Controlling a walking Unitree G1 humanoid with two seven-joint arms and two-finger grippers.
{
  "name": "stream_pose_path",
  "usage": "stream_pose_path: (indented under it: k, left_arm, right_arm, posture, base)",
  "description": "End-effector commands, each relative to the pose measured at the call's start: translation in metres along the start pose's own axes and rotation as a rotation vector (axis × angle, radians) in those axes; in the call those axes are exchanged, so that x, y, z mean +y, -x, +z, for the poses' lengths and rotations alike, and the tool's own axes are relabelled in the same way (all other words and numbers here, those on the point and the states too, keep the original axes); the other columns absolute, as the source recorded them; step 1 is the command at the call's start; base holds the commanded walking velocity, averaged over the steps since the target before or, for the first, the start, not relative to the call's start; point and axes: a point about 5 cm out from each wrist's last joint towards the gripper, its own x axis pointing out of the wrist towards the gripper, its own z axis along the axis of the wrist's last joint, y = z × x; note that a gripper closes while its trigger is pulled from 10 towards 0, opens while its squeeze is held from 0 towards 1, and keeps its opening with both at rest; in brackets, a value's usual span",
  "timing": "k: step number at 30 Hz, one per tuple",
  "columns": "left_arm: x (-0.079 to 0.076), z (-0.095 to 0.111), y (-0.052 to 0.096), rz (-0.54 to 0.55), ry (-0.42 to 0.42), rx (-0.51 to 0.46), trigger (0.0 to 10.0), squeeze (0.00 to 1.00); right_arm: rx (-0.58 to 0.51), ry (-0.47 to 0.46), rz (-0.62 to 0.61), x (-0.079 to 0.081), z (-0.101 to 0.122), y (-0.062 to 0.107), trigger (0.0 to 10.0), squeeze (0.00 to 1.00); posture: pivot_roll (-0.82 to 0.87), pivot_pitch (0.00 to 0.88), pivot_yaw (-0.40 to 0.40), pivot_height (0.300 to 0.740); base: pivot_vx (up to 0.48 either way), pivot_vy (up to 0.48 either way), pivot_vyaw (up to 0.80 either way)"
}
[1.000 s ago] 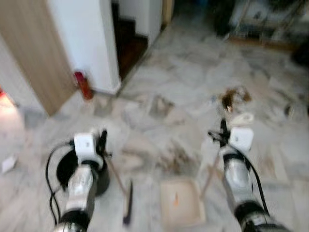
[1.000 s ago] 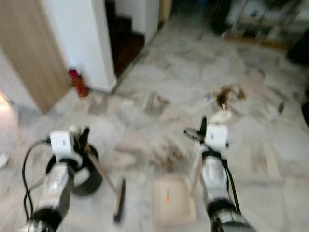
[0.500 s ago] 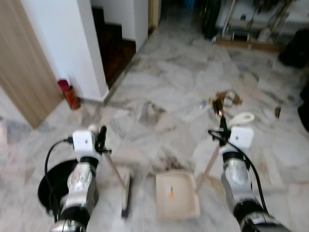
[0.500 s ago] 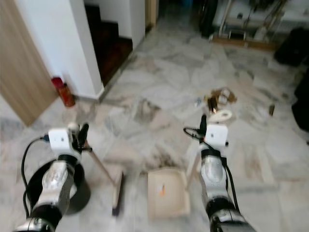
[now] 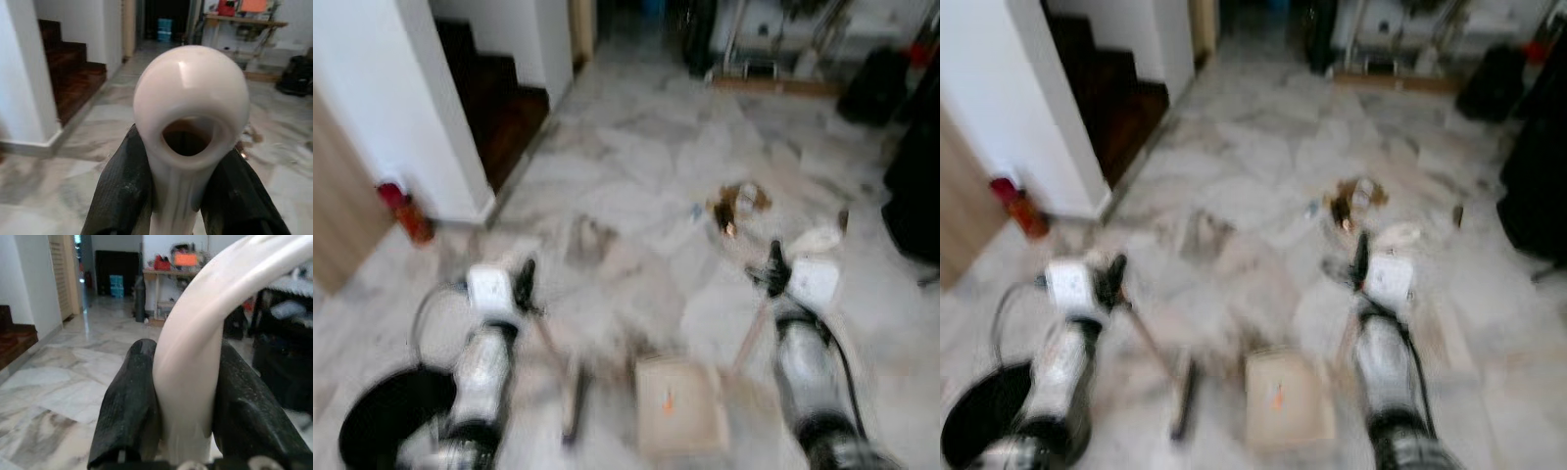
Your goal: Sweep floor
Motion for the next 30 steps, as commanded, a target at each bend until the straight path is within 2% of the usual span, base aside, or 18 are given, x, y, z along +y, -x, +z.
stream_pose_path:
  k: [1,3,6,9,13,17,21,30]
  left_arm:
    - [0.01,0.007,-0.001,0.022,-0.018,-0.036,10.0,0.0]
    - [0.01,0.006,0.0,0.02,-0.019,-0.037,10.0,0.0]
    - [0.014,0.006,0.005,0.02,-0.03,-0.038,10.0,0.0]
    - [0.017,0.007,0.006,0.026,-0.038,-0.041,10.0,0.0]
    - [0.029,0.011,0.013,0.067,-0.055,-0.059,10.0,0.0]
    - [0.031,0.012,0.016,0.065,-0.063,-0.065,10.0,0.0]
    - [0.038,0.013,0.028,0.081,-0.086,-0.066,10.0,0.0]
    - [0.034,0.016,0.025,0.085,-0.079,-0.068,10.0,0.0]
  right_arm:
    - [-0.057,-0.008,0.028,0.011,0.011,-0.005,10.0,0.0]
    - [-0.045,-0.008,0.014,0.008,0.007,-0.001,10.0,0.0]
    - [-0.014,0.019,-0.026,-0.007,-0.008,0.017,10.0,0.0]
    - [-0.023,0.034,-0.037,-0.012,-0.008,0.021,10.0,0.0]
    - [-0.029,0.091,-0.038,-0.021,-0.014,0.037,10.0,0.0]
    - [-0.038,0.085,-0.04,-0.022,-0.014,0.042,10.0,0.0]
    - [-0.068,0.073,-0.022,-0.019,-0.008,0.057,10.0,0.0]
    - [-0.075,0.094,-0.039,-0.02,-0.002,0.069,10.0,0.0]
  posture:
    - [-0.04,0.0,-0.024,0.74]
    - [-0.04,0.0,-0.023,0.74]
    - [-0.04,0.0,-0.014,0.74]
    - [-0.04,0.0,-0.012,0.74]
    - [-0.04,0.0,-0.005,0.74]
    - [-0.04,0.0,-0.004,0.74]
    - [-0.03,0.0,-0.008,0.74]
    - [-0.06,0.0,0.001,0.74]
  base:
    - [0.341,0.0,0.0]
    - [0.341,0.0,0.0]
    - [0.34,0.0,0.0]
    - [0.34,0.0,0.0]
    - [0.338,0.0,0.0]
    - [0.339,0.0,0.0]
    - [0.336,0.0,0.0]
    - [0.334,0.0,0.0]
